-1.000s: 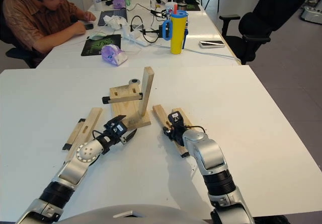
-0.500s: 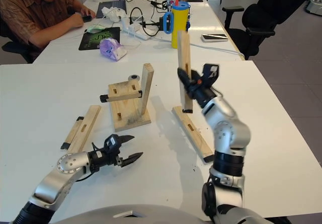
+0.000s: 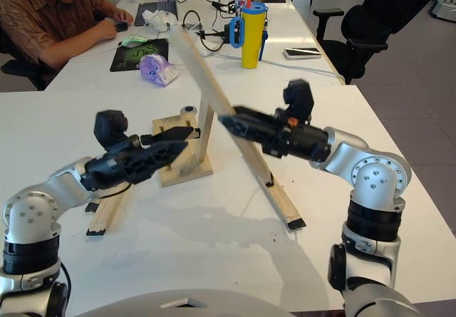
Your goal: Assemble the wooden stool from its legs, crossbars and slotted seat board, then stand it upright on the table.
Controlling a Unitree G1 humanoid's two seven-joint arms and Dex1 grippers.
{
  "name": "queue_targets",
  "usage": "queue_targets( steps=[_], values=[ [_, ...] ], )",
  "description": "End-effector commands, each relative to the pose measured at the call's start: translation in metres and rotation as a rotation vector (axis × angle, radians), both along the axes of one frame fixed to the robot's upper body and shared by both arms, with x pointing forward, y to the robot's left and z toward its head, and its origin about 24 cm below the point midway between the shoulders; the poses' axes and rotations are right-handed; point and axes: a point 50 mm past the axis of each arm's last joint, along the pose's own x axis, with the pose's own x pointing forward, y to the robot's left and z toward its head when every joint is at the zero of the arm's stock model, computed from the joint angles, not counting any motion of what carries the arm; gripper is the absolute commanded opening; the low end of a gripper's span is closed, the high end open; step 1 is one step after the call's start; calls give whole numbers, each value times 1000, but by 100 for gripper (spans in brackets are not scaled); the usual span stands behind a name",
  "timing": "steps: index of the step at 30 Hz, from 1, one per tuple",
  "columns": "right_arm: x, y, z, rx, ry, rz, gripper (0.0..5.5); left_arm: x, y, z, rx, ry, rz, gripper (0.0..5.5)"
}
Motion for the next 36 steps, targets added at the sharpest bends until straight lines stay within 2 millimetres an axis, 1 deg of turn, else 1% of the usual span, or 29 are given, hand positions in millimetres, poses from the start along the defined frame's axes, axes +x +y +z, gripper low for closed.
queue_targets(
  steps=[1,4,5,10,14,23,25,27,28,29,31,34,36],
  values=[
    [-10,2,-4,-35,2,106,204,2,-4,8,4,17,-18,540],
    [-12,2,-5,-43,3,154,204,-1,-7,9,10,28,-45,540],
    [-13,2,-5,-46,2,166,204,-2,-7,8,19,29,-46,518],
    [-12,2,-10,-93,-26,172,204,-5,-8,7,12,43,-72,450],
    [-13,1,-12,-105,-40,177,204,-8,-7,4,16,57,-102,382],
    [-14,0,-17,-120,-25,183,204,-10,-9,4,26,61,-127,248],
    [-13,0,-17,-117,-47,173,204,-10,-8,1,44,64,-125,231],
    [-10,-1,-14,-84,-61,147,204,-11,-4,-4,83,76,-106,228],
    [-7,-1,-15,-74,-47,126,241,-12,4,-9,116,90,-81,226],
    [-6,-2,-15,-67,-33,114,251,-14,10,-12,140,99,-60,221],
    [-4,-5,-18,-57,-26,55,279,-16,34,-14,182,121,7,203],
    [-6,-8,-21,-61,-37,-25,325,-15,61,-10,251,127,74,201],
    [-7,-6,-26,-70,-40,-75,350,-14,80,-2,285,118,120,201]
  ],
)
